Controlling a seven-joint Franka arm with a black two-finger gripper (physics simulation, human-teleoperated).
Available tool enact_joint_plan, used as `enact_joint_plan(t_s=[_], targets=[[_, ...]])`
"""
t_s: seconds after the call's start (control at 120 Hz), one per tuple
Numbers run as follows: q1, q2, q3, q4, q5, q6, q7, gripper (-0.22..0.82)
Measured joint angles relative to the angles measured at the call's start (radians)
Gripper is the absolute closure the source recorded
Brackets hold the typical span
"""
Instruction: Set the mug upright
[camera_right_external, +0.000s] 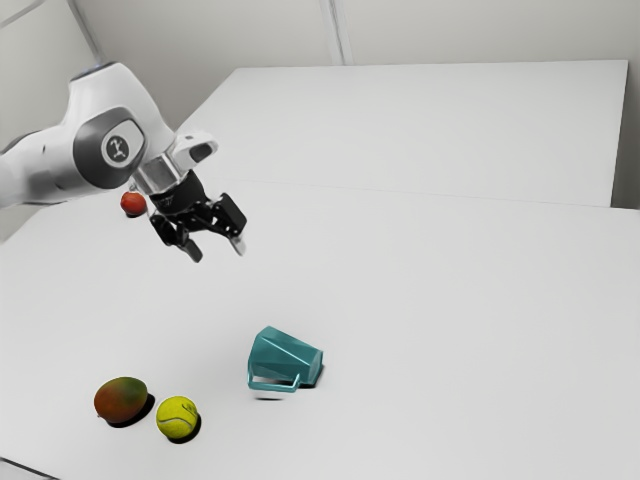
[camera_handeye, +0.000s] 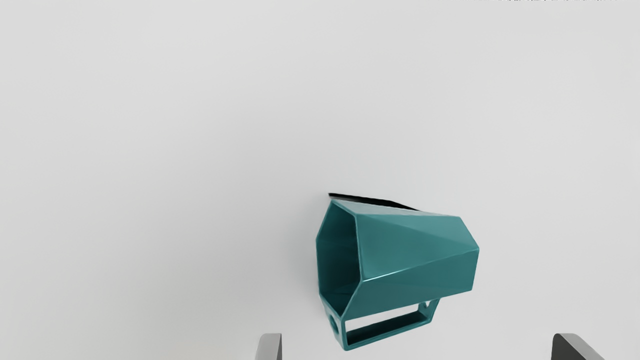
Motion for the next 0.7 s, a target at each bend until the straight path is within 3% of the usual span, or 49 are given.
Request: enact_joint_plan(t_s=[0.7], targets=[[0.038, -0.008, 0.03, -0.295, -0.427, 0.272, 0.269, 0.02]])
